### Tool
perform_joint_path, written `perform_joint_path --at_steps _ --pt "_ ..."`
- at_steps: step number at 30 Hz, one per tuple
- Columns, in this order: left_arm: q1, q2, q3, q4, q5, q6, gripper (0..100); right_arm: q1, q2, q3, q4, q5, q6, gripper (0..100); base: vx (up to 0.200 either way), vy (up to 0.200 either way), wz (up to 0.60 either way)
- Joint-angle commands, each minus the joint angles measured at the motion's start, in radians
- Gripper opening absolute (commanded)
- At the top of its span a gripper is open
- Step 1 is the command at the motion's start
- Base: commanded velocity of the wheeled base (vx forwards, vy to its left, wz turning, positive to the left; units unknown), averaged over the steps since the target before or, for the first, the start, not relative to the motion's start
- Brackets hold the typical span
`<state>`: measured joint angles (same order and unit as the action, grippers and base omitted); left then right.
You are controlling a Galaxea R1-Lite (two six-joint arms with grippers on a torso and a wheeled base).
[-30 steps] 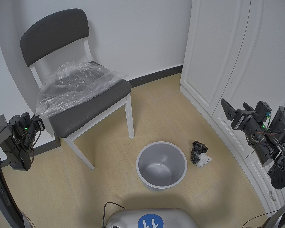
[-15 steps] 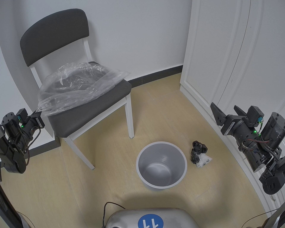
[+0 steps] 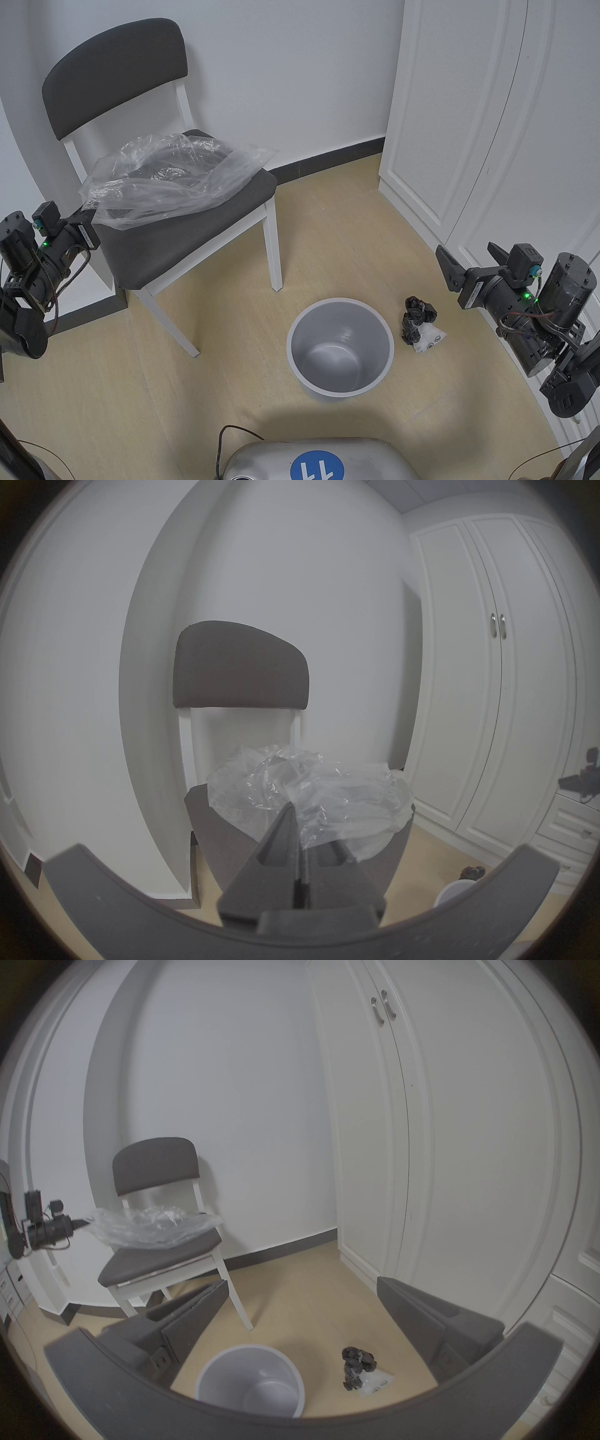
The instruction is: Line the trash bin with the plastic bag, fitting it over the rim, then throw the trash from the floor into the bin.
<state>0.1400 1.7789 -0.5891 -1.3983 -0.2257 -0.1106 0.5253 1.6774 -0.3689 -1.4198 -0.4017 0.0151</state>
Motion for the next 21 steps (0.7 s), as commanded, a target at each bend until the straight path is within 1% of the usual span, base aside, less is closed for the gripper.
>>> perform_joint_path --at_steps 1,2,3,4,5,6,7,9,11,12,14,15,17,21 --pt "-0.03 -0.111 -0.015 0.067 -0.003 -0.001 0 0.027 -0.022 -0.047 0.068 -0.023 -0.026 100 0.0 0.0 0.0" --pt "-0.039 -0.124 -0.028 0.093 -0.003 -0.001 0 0.036 -0.035 -0.079 0.114 -0.023 -0.047 100 0.0 0.0 0.0" --pt "-0.042 -0.125 -0.034 0.101 -0.003 -0.001 0 0.038 -0.038 -0.087 0.13 -0.023 -0.053 100 0.0 0.0 0.0" --pt "-0.062 -0.135 -0.084 0.145 0.0 -0.001 0 0.041 -0.053 -0.159 0.225 -0.022 -0.072 100 0.0 0.0 0.0" --pt "-0.069 -0.142 -0.103 0.168 0.006 -0.001 0 0.047 -0.058 -0.212 0.288 -0.023 -0.072 100 0.0 0.0 0.0" --pt "-0.069 -0.147 -0.104 0.174 0.006 -0.001 0 0.051 -0.059 -0.226 0.303 -0.025 -0.07 100 0.0 0.0 0.0" --pt "-0.071 -0.181 -0.092 0.199 0.006 -0.003 0 0.076 -0.074 -0.272 0.369 -0.022 -0.058 100 0.0 0.0 0.0" --pt "-0.073 -0.211 -0.058 0.208 0.002 -0.007 0 0.093 -0.094 -0.275 0.384 -0.022 -0.024 100 0.0 0.0 0.0" --pt "-0.08 -0.239 -0.012 0.206 -0.006 -0.006 0 0.102 -0.102 -0.245 0.387 -0.023 0.057 100 0.0 0.0 0.0" --pt "-0.086 -0.242 -0.011 0.203 -0.007 -0.006 0 0.101 -0.102 -0.229 0.394 -0.019 0.075 100 0.0 0.0 0.0" --pt "-0.086 -0.242 -0.011 0.203 -0.007 -0.006 0 0.101 -0.102 -0.229 0.394 -0.019 0.075 100 0.0 0.0 0.0" --pt "-0.096 -0.243 -0.015 0.2 -0.007 -0.004 0 0.064 -0.071 -0.226 0.39 -0.009 0.094 100 0.0 0.0 0.0" --pt "-0.096 -0.245 -0.014 0.2 -0.007 -0.006 0 0.032 -0.05 -0.237 0.384 -0.006 0.095 100 0.0 0.0 0.0" --pt "-0.099 -0.251 -0.012 0.2 -0.007 -0.006 0 0.025 -0.013 -0.243 0.383 0.0 0.097 100 0.0 0.0 0.0"
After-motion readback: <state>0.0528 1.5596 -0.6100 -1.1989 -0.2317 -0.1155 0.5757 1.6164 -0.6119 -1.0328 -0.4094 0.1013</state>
